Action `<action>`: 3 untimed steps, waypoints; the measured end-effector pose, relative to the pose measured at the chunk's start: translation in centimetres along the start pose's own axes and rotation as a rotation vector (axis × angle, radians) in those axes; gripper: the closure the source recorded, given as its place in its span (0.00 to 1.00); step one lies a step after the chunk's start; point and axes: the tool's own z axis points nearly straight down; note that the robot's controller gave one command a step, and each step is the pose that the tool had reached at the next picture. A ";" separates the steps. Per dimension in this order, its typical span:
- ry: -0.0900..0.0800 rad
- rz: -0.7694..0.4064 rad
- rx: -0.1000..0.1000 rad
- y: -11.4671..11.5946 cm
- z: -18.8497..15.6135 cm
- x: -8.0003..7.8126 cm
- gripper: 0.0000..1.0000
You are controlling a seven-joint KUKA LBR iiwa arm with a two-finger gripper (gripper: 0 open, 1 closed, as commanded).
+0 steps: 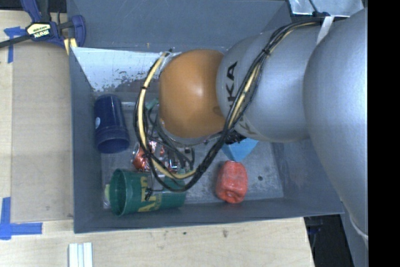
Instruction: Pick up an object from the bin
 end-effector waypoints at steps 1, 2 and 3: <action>-0.007 0.003 -0.002 -0.1 -0.4 -0.2 0.00; -0.004 -0.045 -0.002 -0.2 -1.0 -0.7 0.00; -0.005 -0.061 -0.001 -0.5 -4.2 -0.6 0.00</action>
Offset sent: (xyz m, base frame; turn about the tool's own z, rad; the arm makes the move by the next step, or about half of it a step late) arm 0.0187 -0.0078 0.0218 -0.1227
